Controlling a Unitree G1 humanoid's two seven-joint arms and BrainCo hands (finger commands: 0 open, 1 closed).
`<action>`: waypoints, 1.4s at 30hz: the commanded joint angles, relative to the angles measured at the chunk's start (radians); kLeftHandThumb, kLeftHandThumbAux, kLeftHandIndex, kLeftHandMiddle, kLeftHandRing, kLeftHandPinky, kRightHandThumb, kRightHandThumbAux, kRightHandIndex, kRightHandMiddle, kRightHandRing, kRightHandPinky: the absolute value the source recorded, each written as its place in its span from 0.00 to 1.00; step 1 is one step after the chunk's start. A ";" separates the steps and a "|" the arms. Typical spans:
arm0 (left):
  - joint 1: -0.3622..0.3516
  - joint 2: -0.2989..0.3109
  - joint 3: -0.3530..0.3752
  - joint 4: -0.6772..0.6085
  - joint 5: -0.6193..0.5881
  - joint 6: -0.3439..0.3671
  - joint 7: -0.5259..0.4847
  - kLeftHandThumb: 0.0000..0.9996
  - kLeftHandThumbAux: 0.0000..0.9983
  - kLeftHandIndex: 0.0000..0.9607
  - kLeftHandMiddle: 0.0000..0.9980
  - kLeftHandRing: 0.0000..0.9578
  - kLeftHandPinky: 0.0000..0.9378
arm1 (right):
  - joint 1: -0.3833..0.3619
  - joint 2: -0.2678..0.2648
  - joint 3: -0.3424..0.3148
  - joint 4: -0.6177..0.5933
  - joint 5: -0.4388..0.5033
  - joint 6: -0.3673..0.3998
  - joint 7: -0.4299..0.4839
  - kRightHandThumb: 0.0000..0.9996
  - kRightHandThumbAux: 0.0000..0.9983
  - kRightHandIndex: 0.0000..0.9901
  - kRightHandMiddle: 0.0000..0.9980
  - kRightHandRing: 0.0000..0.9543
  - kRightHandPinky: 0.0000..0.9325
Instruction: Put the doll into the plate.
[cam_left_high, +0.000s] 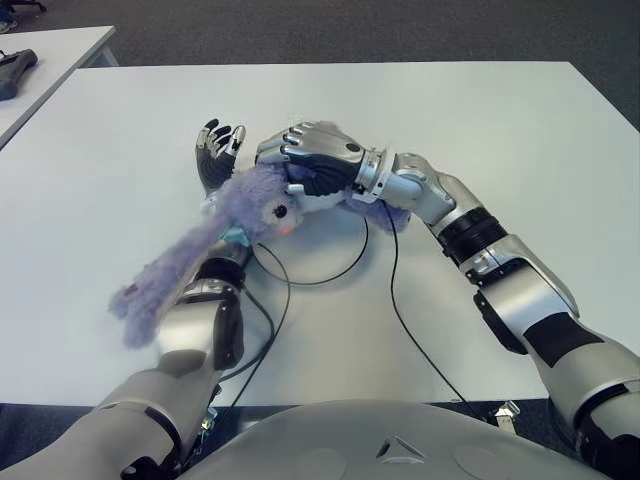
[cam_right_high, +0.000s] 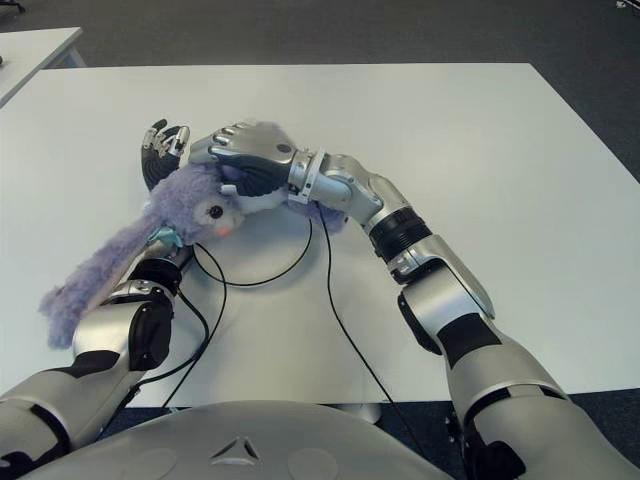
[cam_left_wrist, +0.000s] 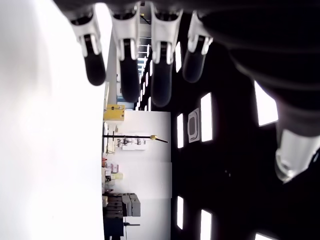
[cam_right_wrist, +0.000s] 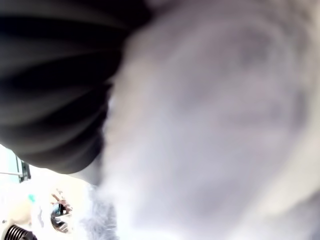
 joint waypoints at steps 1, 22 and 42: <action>0.307 -0.106 -0.013 0.200 0.017 0.000 0.061 0.00 0.53 0.20 0.26 0.25 0.19 | 0.122 0.010 0.072 0.047 -0.060 0.008 0.042 0.71 0.72 0.44 0.84 0.87 0.90; 0.300 -0.107 0.000 0.198 0.004 0.042 0.023 0.00 0.56 0.22 0.29 0.28 0.19 | 0.190 0.060 0.234 0.299 -0.290 0.099 -0.178 0.71 0.72 0.44 0.83 0.86 0.88; 0.298 -0.116 0.017 0.190 -0.013 0.039 0.008 0.00 0.58 0.21 0.31 0.29 0.21 | 0.360 -0.028 0.331 0.279 -0.253 0.044 -0.105 0.71 0.72 0.44 0.80 0.86 0.89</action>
